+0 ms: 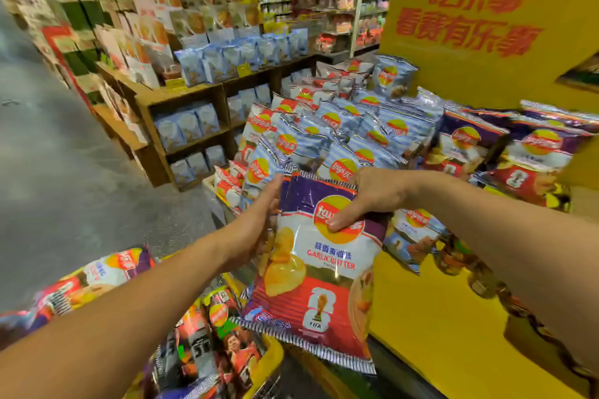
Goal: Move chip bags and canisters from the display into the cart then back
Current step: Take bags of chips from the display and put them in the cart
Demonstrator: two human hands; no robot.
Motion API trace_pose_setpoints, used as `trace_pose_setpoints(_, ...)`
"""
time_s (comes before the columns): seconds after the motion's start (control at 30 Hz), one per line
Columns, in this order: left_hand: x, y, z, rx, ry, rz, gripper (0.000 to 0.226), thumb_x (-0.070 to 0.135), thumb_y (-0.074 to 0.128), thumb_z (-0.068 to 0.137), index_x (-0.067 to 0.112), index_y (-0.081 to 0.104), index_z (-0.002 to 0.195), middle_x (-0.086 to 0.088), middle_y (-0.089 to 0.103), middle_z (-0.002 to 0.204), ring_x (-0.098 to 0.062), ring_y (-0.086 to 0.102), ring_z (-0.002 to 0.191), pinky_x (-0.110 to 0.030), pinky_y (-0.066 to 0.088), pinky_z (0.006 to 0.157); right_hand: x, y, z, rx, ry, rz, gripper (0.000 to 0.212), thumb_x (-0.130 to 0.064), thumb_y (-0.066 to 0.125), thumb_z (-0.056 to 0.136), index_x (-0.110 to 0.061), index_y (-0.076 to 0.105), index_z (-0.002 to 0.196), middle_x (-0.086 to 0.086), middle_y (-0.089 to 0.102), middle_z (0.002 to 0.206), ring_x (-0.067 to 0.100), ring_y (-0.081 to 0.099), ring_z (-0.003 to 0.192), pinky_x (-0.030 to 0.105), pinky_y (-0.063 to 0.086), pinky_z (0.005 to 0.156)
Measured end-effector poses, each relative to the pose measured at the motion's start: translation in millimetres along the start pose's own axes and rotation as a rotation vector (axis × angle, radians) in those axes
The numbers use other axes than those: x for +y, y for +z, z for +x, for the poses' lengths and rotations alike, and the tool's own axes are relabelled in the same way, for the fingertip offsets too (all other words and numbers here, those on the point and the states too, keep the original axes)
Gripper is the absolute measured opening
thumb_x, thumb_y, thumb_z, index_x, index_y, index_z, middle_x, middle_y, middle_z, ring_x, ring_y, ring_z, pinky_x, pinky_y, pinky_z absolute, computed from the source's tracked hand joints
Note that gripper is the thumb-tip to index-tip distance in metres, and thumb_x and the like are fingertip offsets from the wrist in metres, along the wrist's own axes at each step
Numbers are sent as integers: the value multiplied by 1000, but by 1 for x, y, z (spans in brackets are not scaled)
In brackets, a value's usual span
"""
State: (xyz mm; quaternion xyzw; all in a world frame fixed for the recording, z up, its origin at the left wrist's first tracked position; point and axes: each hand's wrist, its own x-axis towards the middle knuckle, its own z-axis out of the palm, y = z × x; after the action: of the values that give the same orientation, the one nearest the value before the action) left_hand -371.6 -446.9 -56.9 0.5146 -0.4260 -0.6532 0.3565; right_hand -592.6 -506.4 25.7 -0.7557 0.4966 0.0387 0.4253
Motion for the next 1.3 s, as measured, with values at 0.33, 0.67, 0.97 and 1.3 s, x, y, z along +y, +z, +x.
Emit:
trace_pose_setpoints(0.33,1,124,87,-49,95,497,78,73,67,71,23,41,126,6,59,111,-9,60,98,-29,51,82,133,-65,-40,176,312,-11,66,-64,89,44,-13,72,82,-4,75,78,16,70,73,30,55,63)
trace_pose_setpoints(0.67,-27,182,169,-148,273,799,20,33,70,83,17,59,79,4,60,70,-9,53,61,-29,48,63,226,-78,4,221,437,-26,77,-66,85,53,-17,26,57,-3,19,54,16,22,52,32,18,55)
trace_pose_setpoints(0.97,-13,185,212,-156,31,520,87,68,84,53,31,45,121,10,56,121,-6,56,107,-33,50,91,248,-125,6,115,408,34,102,-70,87,33,-8,67,111,7,70,115,25,66,105,47,47,104)
trace_pose_setpoints(1.3,14,233,256,-273,-173,248,93,88,48,72,23,54,138,-5,52,146,-27,52,130,-48,35,115,270,-172,-35,18,326,287,58,-28,87,57,-13,69,109,2,77,102,22,74,96,40,58,89)
